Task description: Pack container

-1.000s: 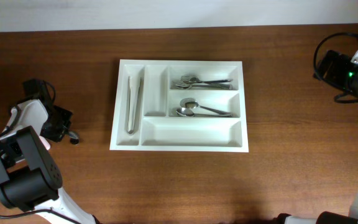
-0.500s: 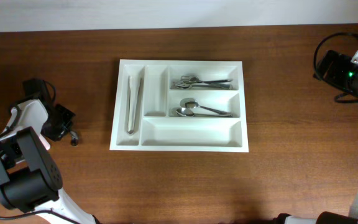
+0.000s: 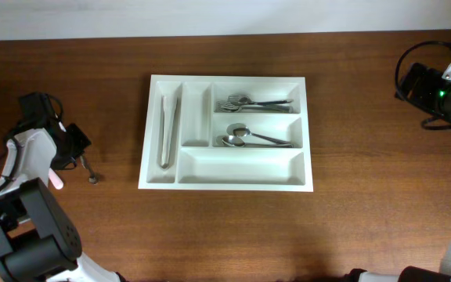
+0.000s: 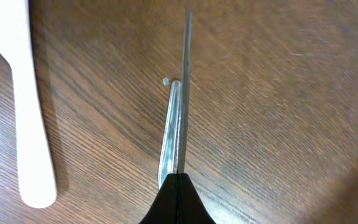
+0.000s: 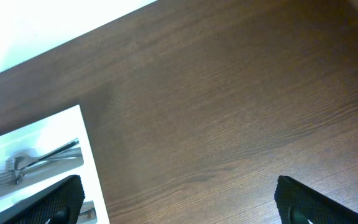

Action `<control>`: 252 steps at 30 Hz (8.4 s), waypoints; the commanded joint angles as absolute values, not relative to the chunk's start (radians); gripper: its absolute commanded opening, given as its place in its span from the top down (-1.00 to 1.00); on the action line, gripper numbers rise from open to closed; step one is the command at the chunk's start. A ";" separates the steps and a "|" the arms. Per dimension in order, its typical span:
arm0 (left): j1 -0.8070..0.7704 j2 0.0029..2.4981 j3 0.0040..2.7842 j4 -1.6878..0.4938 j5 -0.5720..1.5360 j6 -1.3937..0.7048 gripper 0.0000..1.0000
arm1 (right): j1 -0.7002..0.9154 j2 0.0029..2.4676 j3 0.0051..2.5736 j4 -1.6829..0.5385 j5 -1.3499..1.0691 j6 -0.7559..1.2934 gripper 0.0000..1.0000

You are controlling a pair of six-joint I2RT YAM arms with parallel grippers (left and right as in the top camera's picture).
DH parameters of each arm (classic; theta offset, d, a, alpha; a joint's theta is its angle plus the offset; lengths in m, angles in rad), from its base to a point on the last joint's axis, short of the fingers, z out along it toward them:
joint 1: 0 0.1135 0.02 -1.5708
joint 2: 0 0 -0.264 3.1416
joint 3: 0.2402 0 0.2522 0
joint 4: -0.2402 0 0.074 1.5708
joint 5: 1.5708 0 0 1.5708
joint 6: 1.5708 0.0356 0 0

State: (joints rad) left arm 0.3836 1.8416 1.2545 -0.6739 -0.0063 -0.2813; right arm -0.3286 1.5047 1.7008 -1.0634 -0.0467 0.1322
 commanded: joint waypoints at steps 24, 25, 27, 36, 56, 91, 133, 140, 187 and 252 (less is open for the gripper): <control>0.043 1.592 1.252 -0.686 0.004 0.174 0.96 | -0.334 1.506 1.696 -1.063 -0.052 0.140 -0.97; 0.019 1.592 1.252 -0.685 0.005 0.173 0.96 | -0.334 1.506 1.696 -1.063 -0.052 0.140 -0.97; -0.031 1.596 1.252 -0.684 0.005 0.173 0.97 | -0.334 1.506 1.696 -1.063 -0.052 0.140 -0.98; -0.226 1.600 1.252 -0.584 0.004 0.125 0.96 | -0.334 1.506 1.696 -1.063 -0.052 0.140 -0.97; -0.283 1.796 1.252 -0.419 0.086 -0.049 0.96 | -0.334 1.506 1.696 -1.063 -0.052 0.140 -0.97; -0.272 1.802 1.372 -0.535 0.027 -0.112 0.31 | -0.334 1.506 1.696 -1.063 -0.052 0.140 -0.97; 0.256 1.703 1.027 -0.827 -0.250 -0.145 0.16 | -0.334 1.506 1.696 -1.063 -0.052 0.140 -0.97; 0.183 1.772 1.027 -0.825 -0.408 -0.140 0.19 | -0.334 1.506 1.696 -1.063 -0.052 0.140 -0.97; 0.034 1.904 1.027 -0.693 -0.632 0.019 0.25 | -0.334 1.506 1.696 -1.063 -0.052 0.140 -0.97; -0.107 1.858 1.055 -0.937 -0.685 -0.187 0.07 | -0.334 1.506 1.696 -1.063 -0.052 0.140 -0.97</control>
